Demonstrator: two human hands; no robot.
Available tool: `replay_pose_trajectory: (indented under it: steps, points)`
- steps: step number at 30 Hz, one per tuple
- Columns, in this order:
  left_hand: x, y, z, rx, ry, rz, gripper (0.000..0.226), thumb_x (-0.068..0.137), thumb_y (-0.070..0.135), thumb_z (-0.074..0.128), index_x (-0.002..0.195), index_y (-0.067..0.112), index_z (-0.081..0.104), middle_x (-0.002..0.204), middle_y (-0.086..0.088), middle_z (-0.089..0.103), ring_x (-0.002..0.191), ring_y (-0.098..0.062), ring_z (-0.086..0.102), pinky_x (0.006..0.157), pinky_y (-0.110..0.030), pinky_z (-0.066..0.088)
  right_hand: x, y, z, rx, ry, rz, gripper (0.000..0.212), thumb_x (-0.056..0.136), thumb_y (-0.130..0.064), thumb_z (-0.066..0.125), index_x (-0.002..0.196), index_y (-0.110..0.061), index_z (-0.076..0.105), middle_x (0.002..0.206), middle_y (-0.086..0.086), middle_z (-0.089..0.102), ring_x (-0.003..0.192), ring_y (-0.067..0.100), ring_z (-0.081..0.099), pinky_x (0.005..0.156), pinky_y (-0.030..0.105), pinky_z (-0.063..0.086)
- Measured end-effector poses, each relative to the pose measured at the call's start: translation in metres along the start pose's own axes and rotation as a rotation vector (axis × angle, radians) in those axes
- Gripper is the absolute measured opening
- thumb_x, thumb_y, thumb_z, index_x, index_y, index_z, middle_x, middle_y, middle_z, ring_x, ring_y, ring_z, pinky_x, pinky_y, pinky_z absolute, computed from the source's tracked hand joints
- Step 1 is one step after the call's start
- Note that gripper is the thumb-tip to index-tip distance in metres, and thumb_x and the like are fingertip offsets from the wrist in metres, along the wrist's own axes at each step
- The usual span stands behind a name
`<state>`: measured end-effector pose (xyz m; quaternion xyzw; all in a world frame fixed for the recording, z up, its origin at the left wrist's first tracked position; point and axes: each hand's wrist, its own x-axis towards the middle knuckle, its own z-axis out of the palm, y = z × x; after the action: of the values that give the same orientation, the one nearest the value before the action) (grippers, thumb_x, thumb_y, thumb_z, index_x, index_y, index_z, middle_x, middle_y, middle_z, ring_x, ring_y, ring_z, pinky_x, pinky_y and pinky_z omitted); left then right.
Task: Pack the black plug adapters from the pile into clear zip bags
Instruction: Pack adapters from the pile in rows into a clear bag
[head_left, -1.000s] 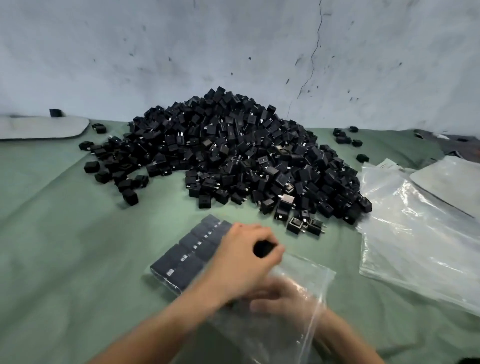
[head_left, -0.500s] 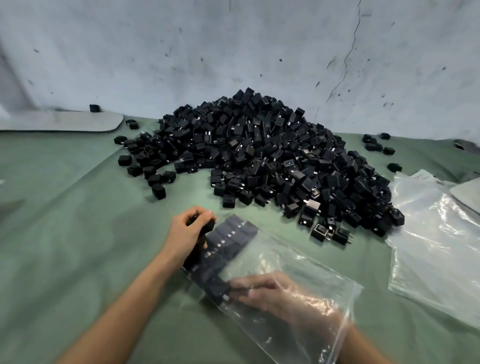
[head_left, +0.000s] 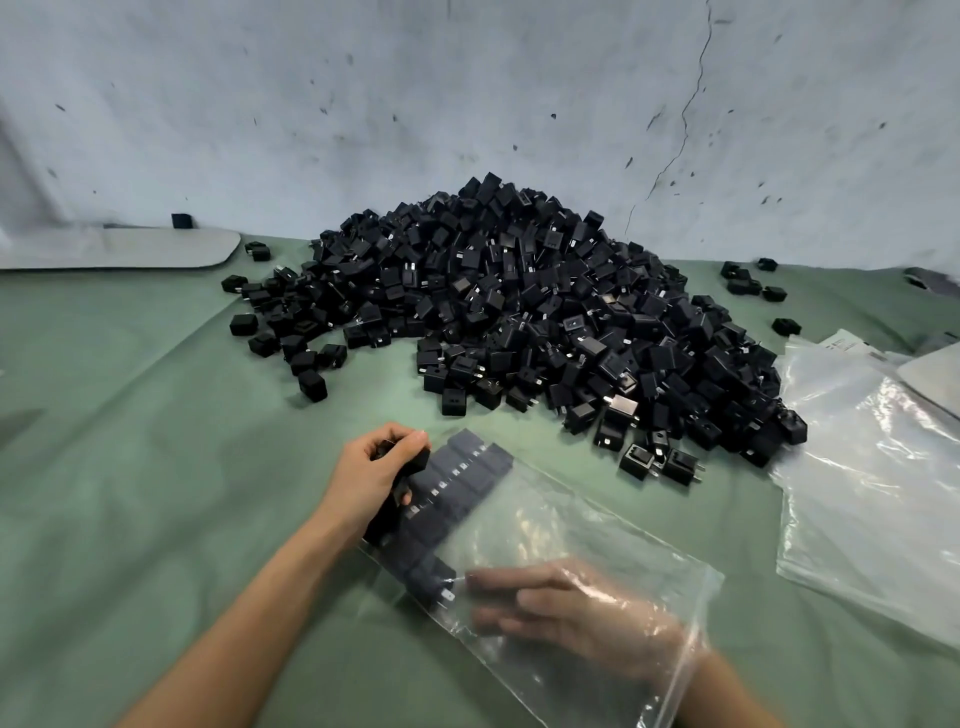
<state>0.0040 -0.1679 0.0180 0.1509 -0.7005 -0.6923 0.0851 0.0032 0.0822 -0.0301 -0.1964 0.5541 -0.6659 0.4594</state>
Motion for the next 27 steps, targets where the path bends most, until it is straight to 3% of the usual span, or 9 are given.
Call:
replay_pose_trajectory:
  steps: [2, 4, 6, 8, 11, 14, 16, 19, 27]
  points:
    - [-0.005, 0.008, -0.001, -0.099, -0.058, -0.141, 0.014, 0.077, 0.022, 0.073, 0.064, 0.016, 0.068, 0.061, -0.002, 0.057, 0.047, -0.016, 0.047, 0.042, -0.020, 0.042, -0.023, -0.005, -0.016, 0.038, 0.039, 0.011, 0.038, 0.093, -0.006, 0.053, 0.130, 0.004, 0.053, 0.131, 0.021, 0.056, 0.117, 0.040, 0.056, 0.102, 0.044, 0.045]
    - [-0.011, 0.018, -0.004, -0.210, -0.104, -0.282, 0.023, 0.064, 0.032, 0.077, 0.072, 0.012, 0.068, 0.066, -0.002, 0.060, 0.049, -0.011, 0.053, 0.041, -0.019, 0.045, -0.045, -0.015, -0.029, 0.110, 0.058, 0.026, 0.025, 0.092, -0.007, 0.057, 0.110, 0.009, 0.065, 0.109, 0.026, 0.066, 0.094, 0.036, 0.068, 0.081, 0.033, 0.057]
    - [-0.016, 0.026, -0.004, -0.305, -0.151, -0.356, 0.043, 0.058, 0.042, 0.078, 0.083, 0.008, 0.068, 0.075, -0.005, 0.064, 0.053, -0.011, 0.057, 0.037, -0.018, 0.044, -0.074, -0.017, -0.042, 0.143, 0.311, 0.081, 0.021, 0.092, -0.004, 0.054, 0.090, 0.014, 0.065, 0.080, 0.027, 0.068, 0.058, 0.026, 0.068, 0.045, 0.022, 0.053]
    - [-0.021, 0.033, 0.001, -0.384, -0.217, -0.406, 0.047, 0.056, 0.050, 0.077, 0.078, 0.009, 0.073, 0.079, -0.008, 0.066, 0.064, -0.016, 0.061, 0.035, -0.018, 0.044, -0.099, -0.015, -0.060, 0.102, 0.768, 0.086, 0.028, 0.095, -0.002, 0.046, 0.074, 0.010, 0.060, 0.055, 0.021, 0.059, 0.036, 0.017, 0.053, 0.029, 0.017, 0.035]
    - [-0.029, 0.041, 0.023, -0.506, -0.301, -0.468, 0.049, 0.062, 0.058, 0.070, 0.066, 0.009, 0.074, 0.072, -0.010, 0.062, 0.069, -0.020, 0.061, 0.033, -0.019, 0.042, -0.119, -0.028, -0.061, -0.054, 1.037, -0.078, 0.034, 0.095, -0.010, 0.049, 0.063, 0.000, 0.055, 0.055, 0.016, 0.057, 0.039, 0.017, 0.047, 0.036, 0.018, 0.031]
    - [-0.038, 0.046, 0.053, -0.513, -0.430, -0.486, 0.056, 0.067, 0.066, 0.061, 0.064, 0.011, 0.070, 0.067, -0.006, 0.055, 0.070, -0.019, 0.058, 0.032, -0.018, 0.039, -0.113, -0.051, -0.020, -0.299, 1.106, -0.408, 0.033, 0.091, -0.020, 0.058, 0.062, -0.007, 0.063, 0.072, 0.013, 0.066, 0.056, 0.014, 0.057, 0.044, 0.018, 0.041]
    - [-0.048, 0.048, 0.074, -0.441, -0.469, -0.489, 0.060, 0.068, 0.071, 0.057, 0.066, 0.013, 0.071, 0.068, -0.005, 0.056, 0.071, -0.018, 0.058, 0.034, -0.019, 0.040, -0.099, -0.063, 0.018, -0.551, 0.941, -0.553, 0.022, 0.087, -0.034, 0.062, 0.073, -0.021, 0.071, 0.100, -0.002, 0.069, 0.083, 0.004, 0.063, 0.069, 0.013, 0.048]
    - [-0.063, 0.046, 0.097, -0.364, -0.473, -0.478, 0.065, 0.079, 0.073, 0.047, 0.075, 0.015, 0.077, 0.072, -0.006, 0.064, 0.063, -0.016, 0.061, 0.043, -0.022, 0.046, -0.073, -0.061, 0.048, -0.777, 0.703, -0.550, 0.019, 0.087, -0.042, 0.059, 0.102, -0.041, 0.071, 0.137, -0.016, 0.050, 0.126, -0.001, 0.045, 0.101, 0.015, 0.037]
    - [-0.077, 0.038, 0.104, -0.385, -0.572, -0.521, 0.046, 0.079, 0.057, 0.059, 0.082, 0.016, 0.078, 0.074, -0.006, 0.063, 0.067, -0.018, 0.060, 0.041, -0.022, 0.041, -0.064, -0.050, 0.044, -0.466, 0.789, -0.603, 0.026, 0.084, -0.024, 0.057, 0.098, -0.037, 0.075, 0.117, -0.018, 0.063, 0.116, 0.005, 0.057, 0.096, 0.016, 0.042]
